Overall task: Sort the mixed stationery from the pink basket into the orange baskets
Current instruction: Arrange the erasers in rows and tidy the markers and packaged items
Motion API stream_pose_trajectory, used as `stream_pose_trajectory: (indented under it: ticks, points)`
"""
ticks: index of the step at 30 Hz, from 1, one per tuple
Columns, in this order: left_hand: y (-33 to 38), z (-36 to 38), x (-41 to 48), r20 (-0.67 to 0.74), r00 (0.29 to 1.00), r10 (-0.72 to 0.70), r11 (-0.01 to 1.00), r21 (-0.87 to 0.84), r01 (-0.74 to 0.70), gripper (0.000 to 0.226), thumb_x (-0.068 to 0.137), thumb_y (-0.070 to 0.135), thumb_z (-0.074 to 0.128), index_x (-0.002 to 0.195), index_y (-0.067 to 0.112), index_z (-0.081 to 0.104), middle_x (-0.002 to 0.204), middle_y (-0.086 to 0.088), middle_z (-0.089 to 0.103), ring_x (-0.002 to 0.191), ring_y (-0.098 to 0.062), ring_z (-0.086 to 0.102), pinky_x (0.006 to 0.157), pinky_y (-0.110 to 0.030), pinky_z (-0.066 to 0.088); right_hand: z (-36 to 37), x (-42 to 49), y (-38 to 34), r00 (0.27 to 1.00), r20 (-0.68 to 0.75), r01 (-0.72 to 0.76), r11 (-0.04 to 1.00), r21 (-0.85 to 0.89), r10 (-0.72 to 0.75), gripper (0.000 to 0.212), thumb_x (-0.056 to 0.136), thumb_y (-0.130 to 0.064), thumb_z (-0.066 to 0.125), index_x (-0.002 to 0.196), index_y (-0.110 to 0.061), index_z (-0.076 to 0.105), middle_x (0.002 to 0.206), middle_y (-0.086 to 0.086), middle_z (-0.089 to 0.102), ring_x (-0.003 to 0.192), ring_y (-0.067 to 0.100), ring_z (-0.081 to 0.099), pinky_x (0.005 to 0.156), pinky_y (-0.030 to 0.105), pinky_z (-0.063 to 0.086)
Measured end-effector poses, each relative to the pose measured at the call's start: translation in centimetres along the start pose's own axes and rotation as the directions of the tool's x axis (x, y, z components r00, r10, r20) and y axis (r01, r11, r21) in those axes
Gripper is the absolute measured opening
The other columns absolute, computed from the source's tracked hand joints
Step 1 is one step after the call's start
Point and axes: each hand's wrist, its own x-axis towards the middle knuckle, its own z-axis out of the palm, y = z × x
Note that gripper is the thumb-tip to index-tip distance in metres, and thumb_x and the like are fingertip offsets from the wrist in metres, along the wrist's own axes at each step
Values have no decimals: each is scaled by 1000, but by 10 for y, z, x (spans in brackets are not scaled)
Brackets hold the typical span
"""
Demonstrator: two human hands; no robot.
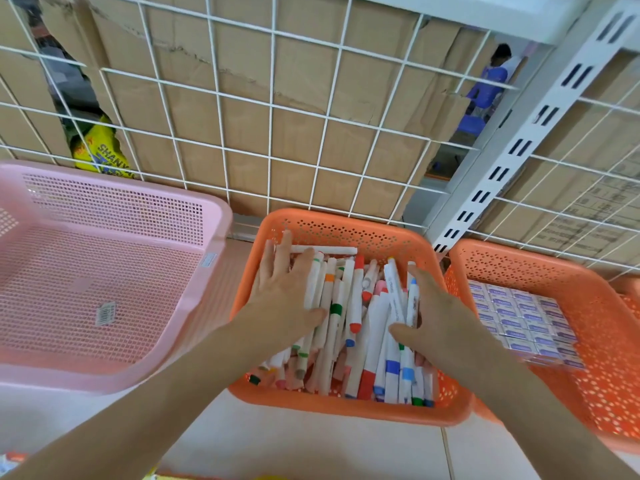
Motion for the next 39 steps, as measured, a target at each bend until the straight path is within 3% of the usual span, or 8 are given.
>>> stream_pose_trajectory:
  ticks: [3, 8, 15, 19, 25, 31, 36, 39]
  points:
    - [2, 1, 0, 38, 996, -77, 994, -68, 80, 100, 82, 39, 67, 149, 24, -6, 153, -2, -28, 143, -28, -13, 115, -40, 7, 3, -1, 0, 998, -48, 25, 989, -144, -32, 72, 87, -31, 63, 143, -23, 19, 79, -11, 48, 67, 6, 50, 50, 15, 33]
    - [-2, 3, -1, 134, 985, -111, 977, -166, 133, 119, 71, 42, 77, 148, 25, -12, 155, -6, -19, 144, -32, 8, 112, -42, 20, 7, -7, 5, 988, -133, 45, 965, -257, -81, 71, 90, -43, 53, 146, -24, 14, 137, -3, 40, 110, 13, 53, 84, 24, 42]
    - [-4, 9, -3, 122, 990, -65, 985, -149, 83, 120, 69, 34, 80, 148, 26, -10, 155, -8, -6, 141, -32, 17, 112, -42, 27, 20, -8, 8, 983, -125, 90, 954, -286, -131, 70, 98, -42, 37, 149, -23, -6, 157, 4, -1, 145, 21, 3, 116, 27, 10]
    - [-4, 8, -7, 93, 993, -66, 969, -231, 87, 119, 68, 29, 81, 149, 26, -6, 154, -5, 4, 140, -28, 21, 110, -40, 27, 28, -2, 9, 986, -60, 142, 972, -189, -156, 80, 100, -38, 35, 133, -26, -37, 152, 2, -32, 141, 22, -26, 112, 32, -13]
    - [3, 9, -3, 129, 987, -98, 975, -188, 122, 119, 66, 33, 81, 148, 27, -5, 148, -13, 17, 136, -34, 25, 110, -43, 29, 41, 7, -2, 977, -70, 188, 965, -182, -204, 71, 100, -39, 31, 143, -26, -25, 155, 4, -25, 133, 16, -35, 112, 37, -17]
    - [4, 9, 1, 193, 973, -123, 978, -141, 152, 119, 66, 36, 79, 147, 31, -10, 153, -14, 7, 140, -35, 16, 111, -48, 27, 34, 8, -1, 993, -23, 114, 987, -116, -117, 85, 94, -37, 47, 145, -31, -20, 156, -1, -23, 142, 16, -23, 115, 42, -8]
    - [4, 0, 0, 154, 984, -94, 971, -204, 124, 112, 72, 17, 74, 148, 30, -6, 145, -10, 17, 121, -30, 42, 83, -28, 43, 41, 19, -11, 997, -34, 60, 989, -138, -66, 94, 86, -39, 57, 147, -34, -14, 158, -1, -14, 145, 18, -16, 114, 50, -5]
    - [2, 1, -5, 94, 994, -61, 982, -171, 76, 110, 72, 16, 74, 148, 29, -4, 148, -8, 17, 133, -28, 31, 102, -35, 38, 48, 26, -19, 997, -17, 65, 976, -208, -70, 93, 86, -39, 57, 148, -32, -12, 158, 0, -9, 145, 20, -11, 113, 57, -2]
